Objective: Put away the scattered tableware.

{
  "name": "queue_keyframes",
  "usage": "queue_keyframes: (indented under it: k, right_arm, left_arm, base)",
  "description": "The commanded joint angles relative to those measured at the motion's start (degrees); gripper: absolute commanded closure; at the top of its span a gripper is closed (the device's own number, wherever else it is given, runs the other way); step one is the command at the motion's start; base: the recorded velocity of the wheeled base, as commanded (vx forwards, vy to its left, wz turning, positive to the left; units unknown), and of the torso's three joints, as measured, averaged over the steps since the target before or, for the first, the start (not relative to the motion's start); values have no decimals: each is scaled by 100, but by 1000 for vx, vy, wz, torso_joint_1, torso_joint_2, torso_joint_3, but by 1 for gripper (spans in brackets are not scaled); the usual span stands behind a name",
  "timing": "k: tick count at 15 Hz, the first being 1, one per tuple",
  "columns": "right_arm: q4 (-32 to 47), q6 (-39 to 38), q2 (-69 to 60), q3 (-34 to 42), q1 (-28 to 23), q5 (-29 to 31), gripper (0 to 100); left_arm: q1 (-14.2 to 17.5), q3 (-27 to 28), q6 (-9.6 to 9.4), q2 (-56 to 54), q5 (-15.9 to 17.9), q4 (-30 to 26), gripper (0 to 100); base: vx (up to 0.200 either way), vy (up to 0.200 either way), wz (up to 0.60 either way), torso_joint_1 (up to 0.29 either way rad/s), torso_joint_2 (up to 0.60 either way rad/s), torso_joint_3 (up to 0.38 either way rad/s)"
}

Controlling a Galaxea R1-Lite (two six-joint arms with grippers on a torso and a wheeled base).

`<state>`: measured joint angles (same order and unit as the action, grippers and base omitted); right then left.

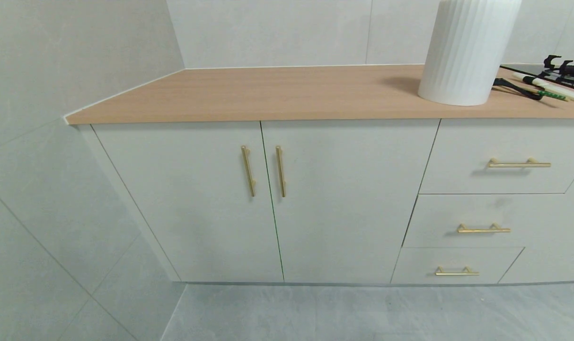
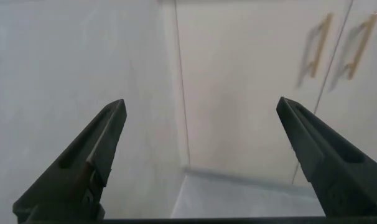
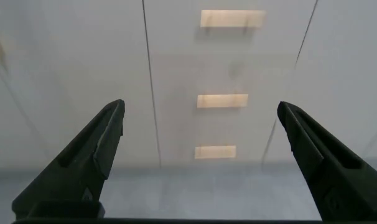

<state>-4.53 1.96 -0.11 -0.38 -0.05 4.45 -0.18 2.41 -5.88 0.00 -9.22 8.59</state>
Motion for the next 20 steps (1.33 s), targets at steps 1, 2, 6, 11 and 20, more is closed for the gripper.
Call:
queue_keyframes:
  k: [1, 2, 6, 11, 20]
  right_arm:
    - [155, -20, 11, 38, 5, -41, 0]
    - [146, -20, 11, 38, 5, -85, 0]
    - [541, -38, 11, 20, -4, -357, 0]
    - [462, -82, 11, 38, 5, -471, 0]
    - [462, -108, 11, 38, 5, -489, 0]
  left_arm:
    - [1, -241, 16, 0, 69, -139, 0]
    - [1, -241, 25, 0, 78, -350, 0]
    - [1, -241, 175, 0, 166, -605, 0]
    - [1, -241, 517, 0, 728, -868, 0]
    - [1, -241, 614, 0, 719, -859, 0]
  base:
    - [0, 0, 0, 0, 0, 0]
    - [0, 0, 0, 0, 0, 0]
    - [0, 0, 0, 0, 0, 0]
    - [0, 0, 0, 0, 0, 0]
    - [0, 0, 0, 0, 0, 0]
